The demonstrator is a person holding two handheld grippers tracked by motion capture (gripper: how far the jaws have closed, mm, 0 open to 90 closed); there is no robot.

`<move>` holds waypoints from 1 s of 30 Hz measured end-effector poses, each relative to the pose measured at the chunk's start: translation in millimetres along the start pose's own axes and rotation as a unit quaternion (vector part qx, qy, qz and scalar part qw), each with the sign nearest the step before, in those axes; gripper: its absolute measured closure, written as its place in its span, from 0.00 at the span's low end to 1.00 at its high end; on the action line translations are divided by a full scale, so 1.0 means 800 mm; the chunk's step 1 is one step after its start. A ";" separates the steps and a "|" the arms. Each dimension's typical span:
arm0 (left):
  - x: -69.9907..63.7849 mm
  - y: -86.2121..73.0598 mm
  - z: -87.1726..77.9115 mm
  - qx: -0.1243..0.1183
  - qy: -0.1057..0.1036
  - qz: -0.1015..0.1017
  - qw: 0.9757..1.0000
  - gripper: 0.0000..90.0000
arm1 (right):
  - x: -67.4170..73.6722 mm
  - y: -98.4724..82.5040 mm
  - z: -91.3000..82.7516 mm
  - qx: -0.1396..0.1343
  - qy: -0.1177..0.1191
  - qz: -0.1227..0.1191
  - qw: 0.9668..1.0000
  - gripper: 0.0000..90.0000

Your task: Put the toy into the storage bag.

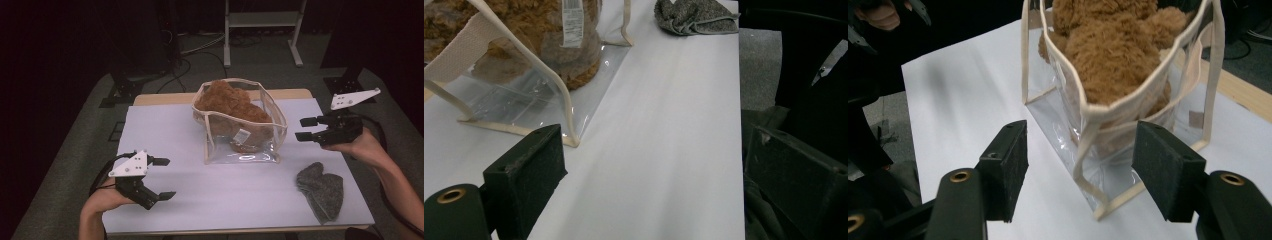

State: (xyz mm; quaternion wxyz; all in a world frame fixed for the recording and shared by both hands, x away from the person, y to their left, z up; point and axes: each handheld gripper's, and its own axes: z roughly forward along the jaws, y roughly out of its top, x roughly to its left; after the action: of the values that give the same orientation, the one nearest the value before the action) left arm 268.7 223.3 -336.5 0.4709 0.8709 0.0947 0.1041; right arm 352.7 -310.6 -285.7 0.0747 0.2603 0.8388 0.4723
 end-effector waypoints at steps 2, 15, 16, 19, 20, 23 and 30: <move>0.000 0.000 0.001 0.001 0.000 0.000 1.000 0.09 | 0.000 -0.011 -0.001 0.001 -0.002 0.005 1.000 0.42; -0.004 -0.004 0.003 0.003 0.002 -0.006 1.000 0.09 | -0.003 -0.060 0.000 0.000 -0.001 0.041 0.999 0.41; -0.004 -0.004 0.002 0.003 0.002 -0.006 1.000 0.09 | -0.003 -0.064 0.000 0.003 -0.001 0.044 0.999 0.41; -0.005 -0.003 0.002 0.001 0.004 -0.009 1.000 0.09 | -0.004 -0.074 0.002 0.001 0.002 0.050 0.999 0.41; -0.005 -0.004 0.002 0.002 0.005 -0.009 1.000 0.09 | -0.004 -0.074 0.002 0.001 0.002 0.050 0.999 0.41; -0.005 -0.004 0.002 0.003 0.006 -0.008 1.000 0.09 | -0.005 -0.083 0.003 0.003 0.002 0.056 0.998 0.41; -0.006 -0.005 0.002 0.004 0.006 -0.009 1.000 0.09 | -0.006 -0.103 0.007 0.007 0.002 0.070 0.998 0.41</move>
State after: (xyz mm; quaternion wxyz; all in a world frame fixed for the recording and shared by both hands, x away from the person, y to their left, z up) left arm 264.4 222.5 -341.2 0.4679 0.8712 0.1060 0.1042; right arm 328.4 -343.3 -357.8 0.0383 0.3182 0.8219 0.4709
